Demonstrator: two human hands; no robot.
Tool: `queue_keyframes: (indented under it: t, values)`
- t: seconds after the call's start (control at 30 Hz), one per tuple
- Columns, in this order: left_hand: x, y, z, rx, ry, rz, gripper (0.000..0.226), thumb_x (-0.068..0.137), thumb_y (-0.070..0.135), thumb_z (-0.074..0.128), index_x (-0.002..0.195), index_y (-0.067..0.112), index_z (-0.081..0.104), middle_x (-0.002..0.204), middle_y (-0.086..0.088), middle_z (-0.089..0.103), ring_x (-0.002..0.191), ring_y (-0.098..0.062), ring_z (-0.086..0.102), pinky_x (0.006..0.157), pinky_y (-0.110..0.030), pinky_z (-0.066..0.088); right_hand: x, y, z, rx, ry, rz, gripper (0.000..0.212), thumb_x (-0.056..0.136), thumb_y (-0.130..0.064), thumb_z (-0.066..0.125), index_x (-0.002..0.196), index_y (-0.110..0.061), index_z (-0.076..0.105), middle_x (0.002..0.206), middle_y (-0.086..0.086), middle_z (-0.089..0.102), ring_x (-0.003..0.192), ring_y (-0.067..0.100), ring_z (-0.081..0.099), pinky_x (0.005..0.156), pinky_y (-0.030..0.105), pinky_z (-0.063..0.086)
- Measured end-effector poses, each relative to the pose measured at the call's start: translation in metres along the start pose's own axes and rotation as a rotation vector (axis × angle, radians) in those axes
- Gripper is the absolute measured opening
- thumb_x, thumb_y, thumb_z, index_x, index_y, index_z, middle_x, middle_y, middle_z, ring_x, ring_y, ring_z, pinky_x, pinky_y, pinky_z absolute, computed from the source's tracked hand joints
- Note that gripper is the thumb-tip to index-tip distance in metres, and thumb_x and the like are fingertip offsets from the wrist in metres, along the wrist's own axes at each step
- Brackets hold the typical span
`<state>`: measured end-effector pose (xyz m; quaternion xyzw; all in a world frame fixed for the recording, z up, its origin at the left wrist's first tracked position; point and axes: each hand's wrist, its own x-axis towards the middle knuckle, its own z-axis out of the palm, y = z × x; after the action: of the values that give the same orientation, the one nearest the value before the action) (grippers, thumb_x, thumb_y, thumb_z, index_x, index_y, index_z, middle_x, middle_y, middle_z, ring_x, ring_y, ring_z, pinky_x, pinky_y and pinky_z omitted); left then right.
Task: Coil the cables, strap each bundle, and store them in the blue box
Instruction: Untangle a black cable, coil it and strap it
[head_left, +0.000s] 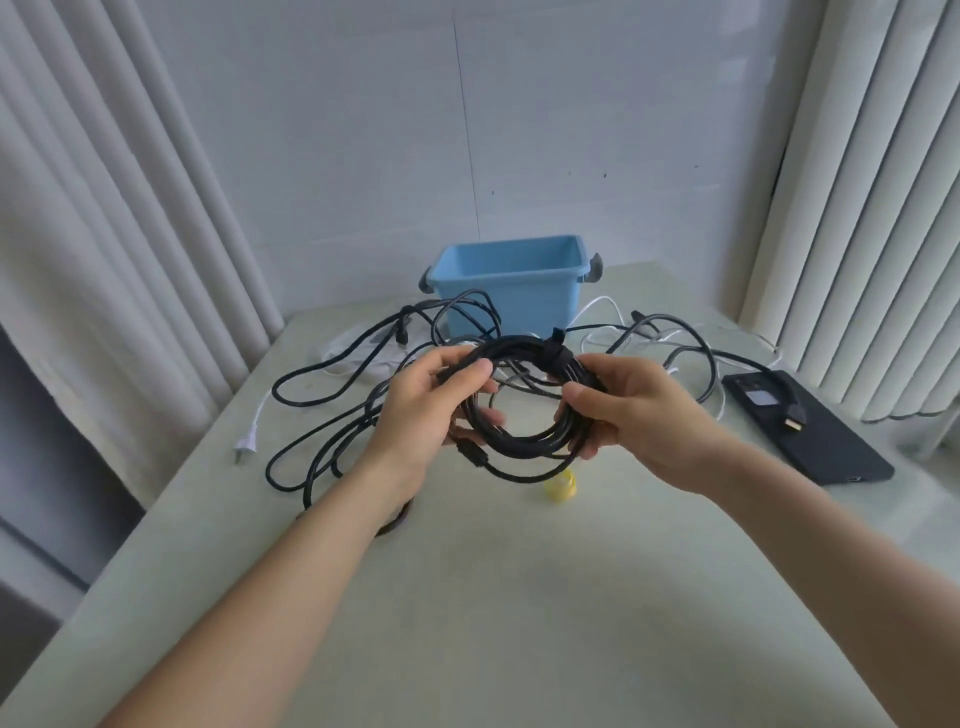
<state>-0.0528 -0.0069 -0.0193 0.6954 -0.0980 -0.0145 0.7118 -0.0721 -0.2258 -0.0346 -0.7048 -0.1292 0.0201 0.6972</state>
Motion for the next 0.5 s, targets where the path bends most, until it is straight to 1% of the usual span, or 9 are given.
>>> queue_keyframes:
  t: [0.07, 0.13, 0.17, 0.23, 0.27, 0.33, 0.4, 0.47, 0.5]
  values:
    - [0.022, 0.020, -0.001, 0.003, -0.009, 0.011, 0.022, 0.098, 0.025, 0.062, 0.115, 0.014, 0.067, 0.096, -0.007, 0.074, 0.077, -0.022, 0.072, 0.058, -0.032, 0.056, 0.016, -0.013, -0.008, 0.037, 0.068, -0.028, 0.016, 0.098, -0.004, 0.057, 0.110, 0.003, 0.064, 0.080, 0.017, 0.060, 0.064, 0.029, 0.061, 0.054, 0.026, 0.053]
    - [0.047, 0.036, -0.002, 0.058, 0.015, 0.041, 0.024, 0.099, 0.030, 0.059, 0.115, 0.014, 0.068, 0.100, -0.007, 0.075, 0.080, -0.019, 0.073, 0.061, -0.032, 0.058, 0.036, -0.025, -0.018, 0.029, 0.144, -0.057, 0.014, 0.097, -0.005, 0.057, 0.108, 0.000, 0.065, 0.081, 0.018, 0.060, 0.065, 0.026, 0.061, 0.056, 0.026, 0.055]
    - [0.057, 0.041, -0.003, 0.069, 0.042, 0.052, 0.025, 0.099, 0.029, 0.058, 0.114, 0.013, 0.068, 0.101, -0.007, 0.075, 0.079, -0.019, 0.073, 0.062, -0.033, 0.059, 0.043, -0.027, -0.021, 0.023, 0.177, -0.072, 0.013, 0.097, -0.005, 0.058, 0.108, -0.002, 0.065, 0.081, 0.018, 0.060, 0.065, 0.025, 0.062, 0.057, 0.026, 0.056]
    - [0.088, 0.052, -0.005, 0.095, 0.118, 0.104, 0.023, 0.099, 0.026, 0.059, 0.112, 0.009, 0.068, 0.104, -0.008, 0.073, 0.079, -0.020, 0.074, 0.067, -0.034, 0.063, 0.068, -0.034, -0.032, 0.003, 0.224, -0.116, 0.014, 0.098, -0.005, 0.058, 0.109, -0.002, 0.064, 0.080, 0.015, 0.062, 0.065, 0.023, 0.063, 0.058, 0.026, 0.057]
    - [0.103, 0.054, -0.006, 0.145, 0.159, 0.137, 0.021, 0.099, 0.024, 0.059, 0.110, 0.009, 0.068, 0.103, -0.008, 0.073, 0.079, -0.020, 0.074, 0.070, -0.035, 0.063, 0.080, -0.037, -0.036, -0.009, 0.247, -0.134, 0.013, 0.098, -0.005, 0.057, 0.109, -0.002, 0.064, 0.079, 0.013, 0.064, 0.065, 0.022, 0.063, 0.058, 0.026, 0.057]
    - [0.135, 0.055, -0.008, 0.288, 0.232, 0.207, 0.017, 0.099, 0.021, 0.058, 0.105, 0.010, 0.069, 0.098, -0.005, 0.073, 0.082, -0.021, 0.073, 0.075, -0.038, 0.063, 0.100, -0.040, -0.045, -0.030, 0.287, -0.153, 0.013, 0.098, -0.005, 0.057, 0.109, -0.003, 0.064, 0.078, 0.012, 0.065, 0.065, 0.023, 0.064, 0.059, 0.027, 0.057]
    - [0.168, 0.051, -0.009, 0.482, 0.274, 0.271, 0.016, 0.098, 0.019, 0.057, 0.102, 0.016, 0.072, 0.097, 0.000, 0.073, 0.090, -0.021, 0.072, 0.083, -0.040, 0.061, 0.121, -0.042, -0.052, -0.056, 0.320, -0.165, 0.013, 0.098, -0.005, 0.057, 0.109, -0.004, 0.064, 0.077, 0.011, 0.066, 0.063, 0.022, 0.065, 0.061, 0.027, 0.058]
    - [0.195, 0.045, -0.009, 0.707, 0.255, 0.283, 0.019, 0.097, 0.018, 0.055, 0.106, 0.020, 0.072, 0.107, 0.002, 0.073, 0.103, -0.020, 0.067, 0.093, -0.033, 0.053, 0.139, -0.044, -0.057, -0.106, 0.359, -0.180, 0.014, 0.099, -0.004, 0.057, 0.110, -0.004, 0.064, 0.078, 0.012, 0.066, 0.061, 0.021, 0.066, 0.060, 0.026, 0.058]
    - [0.209, 0.042, -0.007, 0.809, 0.224, 0.268, 0.022, 0.098, 0.018, 0.055, 0.113, 0.019, 0.070, 0.115, 0.000, 0.071, 0.110, -0.021, 0.065, 0.095, -0.030, 0.049, 0.150, -0.045, -0.061, -0.141, 0.381, -0.194, 0.013, 0.099, -0.004, 0.056, 0.110, -0.005, 0.064, 0.080, 0.014, 0.066, 0.060, 0.022, 0.066, 0.061, 0.027, 0.058]
